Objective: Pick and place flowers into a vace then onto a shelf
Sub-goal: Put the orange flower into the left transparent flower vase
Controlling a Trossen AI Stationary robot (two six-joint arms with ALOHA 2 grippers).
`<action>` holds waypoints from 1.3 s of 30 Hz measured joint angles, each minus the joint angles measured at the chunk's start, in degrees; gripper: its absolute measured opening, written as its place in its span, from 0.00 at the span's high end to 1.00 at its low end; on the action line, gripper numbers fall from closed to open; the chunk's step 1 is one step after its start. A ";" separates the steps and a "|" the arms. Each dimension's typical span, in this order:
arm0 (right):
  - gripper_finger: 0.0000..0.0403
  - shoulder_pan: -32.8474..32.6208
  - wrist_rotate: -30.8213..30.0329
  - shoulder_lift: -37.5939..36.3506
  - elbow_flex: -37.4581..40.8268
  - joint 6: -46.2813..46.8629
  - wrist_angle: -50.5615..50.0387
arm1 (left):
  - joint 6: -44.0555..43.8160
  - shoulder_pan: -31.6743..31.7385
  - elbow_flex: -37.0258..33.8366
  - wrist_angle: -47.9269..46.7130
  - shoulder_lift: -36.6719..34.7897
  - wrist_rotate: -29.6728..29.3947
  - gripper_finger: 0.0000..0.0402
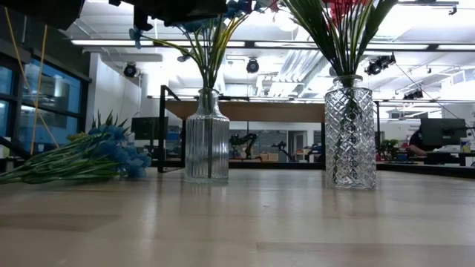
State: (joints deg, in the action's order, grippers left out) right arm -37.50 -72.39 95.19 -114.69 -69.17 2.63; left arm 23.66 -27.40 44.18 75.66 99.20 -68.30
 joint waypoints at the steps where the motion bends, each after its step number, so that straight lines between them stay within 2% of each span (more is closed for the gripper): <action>1: 0.79 0.00 -0.02 0.00 0.01 -0.01 -0.01 | 0.00 0.00 0.01 0.02 0.00 -0.06 0.66; 13: 0.79 -0.04 -0.08 0.01 0.00 -0.11 -0.24 | -0.31 -3.15 0.01 -0.61 0.00 -4.76 0.66; 24: 0.79 -0.06 -0.04 0.01 0.00 -0.26 -0.26 | -5.64 -4.57 0.01 -2.88 0.00 -6.27 0.66; 31: 0.79 -0.04 -0.04 0.01 0.00 -0.11 -0.28 | -12.19 -4.55 0.01 -6.74 0.02 -6.09 0.66; 35: 0.79 -0.05 -0.06 0.01 0.00 -0.20 -0.26 | -12.24 -5.24 0.01 -6.74 0.02 -6.38 0.66; 39: 0.79 -0.04 -0.04 0.01 0.00 -0.22 -0.28 | -9.30 -6.36 0.01 -6.67 0.02 -10.07 0.66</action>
State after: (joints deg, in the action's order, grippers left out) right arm -37.54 -72.42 95.20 -114.69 -69.38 2.35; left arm 14.36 -33.76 44.18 68.99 99.22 -78.37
